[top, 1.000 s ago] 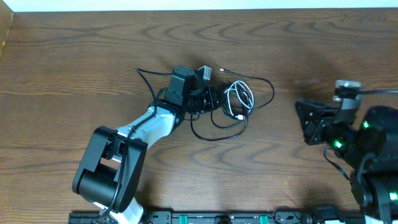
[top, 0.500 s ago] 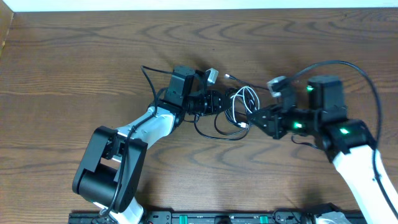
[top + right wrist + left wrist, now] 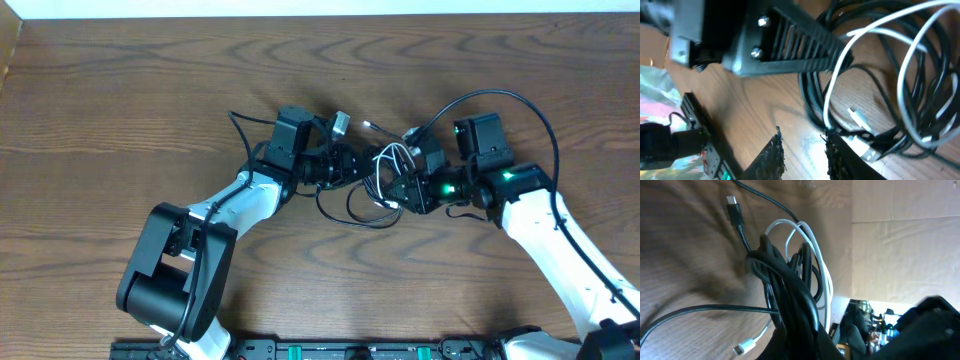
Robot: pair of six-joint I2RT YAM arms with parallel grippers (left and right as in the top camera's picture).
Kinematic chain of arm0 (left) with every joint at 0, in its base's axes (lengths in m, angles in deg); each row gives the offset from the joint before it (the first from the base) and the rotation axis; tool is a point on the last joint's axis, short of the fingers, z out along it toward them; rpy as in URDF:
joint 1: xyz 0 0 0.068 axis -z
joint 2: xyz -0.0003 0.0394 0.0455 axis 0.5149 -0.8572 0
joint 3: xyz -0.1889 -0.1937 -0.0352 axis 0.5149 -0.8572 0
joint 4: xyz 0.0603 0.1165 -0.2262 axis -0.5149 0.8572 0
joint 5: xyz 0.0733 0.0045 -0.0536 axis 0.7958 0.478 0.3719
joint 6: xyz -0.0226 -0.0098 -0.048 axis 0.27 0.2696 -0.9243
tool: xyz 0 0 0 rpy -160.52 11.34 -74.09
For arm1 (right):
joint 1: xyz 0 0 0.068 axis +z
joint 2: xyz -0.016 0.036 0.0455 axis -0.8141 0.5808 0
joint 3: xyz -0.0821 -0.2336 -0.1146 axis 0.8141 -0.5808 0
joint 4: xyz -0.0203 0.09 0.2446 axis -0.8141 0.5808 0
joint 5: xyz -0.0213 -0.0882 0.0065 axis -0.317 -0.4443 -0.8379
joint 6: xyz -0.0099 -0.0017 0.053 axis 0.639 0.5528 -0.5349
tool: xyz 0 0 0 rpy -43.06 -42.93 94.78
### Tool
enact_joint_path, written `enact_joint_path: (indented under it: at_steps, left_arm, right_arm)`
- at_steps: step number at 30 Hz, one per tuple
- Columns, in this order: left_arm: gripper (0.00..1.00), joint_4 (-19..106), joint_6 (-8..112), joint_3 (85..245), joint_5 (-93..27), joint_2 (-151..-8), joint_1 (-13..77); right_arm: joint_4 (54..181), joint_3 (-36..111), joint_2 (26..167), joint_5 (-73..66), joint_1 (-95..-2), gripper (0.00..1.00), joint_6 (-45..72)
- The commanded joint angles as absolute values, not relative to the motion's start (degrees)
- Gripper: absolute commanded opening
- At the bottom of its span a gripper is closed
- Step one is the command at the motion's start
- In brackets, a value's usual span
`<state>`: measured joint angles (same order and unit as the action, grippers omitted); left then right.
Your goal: Untangle cables
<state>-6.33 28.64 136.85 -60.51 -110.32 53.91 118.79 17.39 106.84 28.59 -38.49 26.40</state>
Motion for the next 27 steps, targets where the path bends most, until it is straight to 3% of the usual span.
enact_joint_path:
  at_steps: [1, 8, 20, 27]
  left_arm:
    - [0.08, -6.70, 27.91, 136.63, -63.39, -110.84, 53.56]
    - [0.08, -6.70, 26.14, 136.63, -63.39, -110.84, 53.56]
    - [0.08, -6.70, 26.12, 136.63, -63.37, -110.84, 53.56]
    - [0.07, -6.70, 25.51, 136.63, -63.37, -110.84, 53.56]
  right_arm:
    - [117.22, 17.11, 109.02, 28.31, -38.27, 0.27, 26.38]
    - [114.90, 17.11, 112.41, 28.57, -38.25, 0.21, 22.86]
    - [112.41, 17.09, 113.42, 29.03, -37.96, 0.25, 20.72]
    - [112.17, 17.09, 113.48, 21.31, -35.38, 0.24, 16.66]
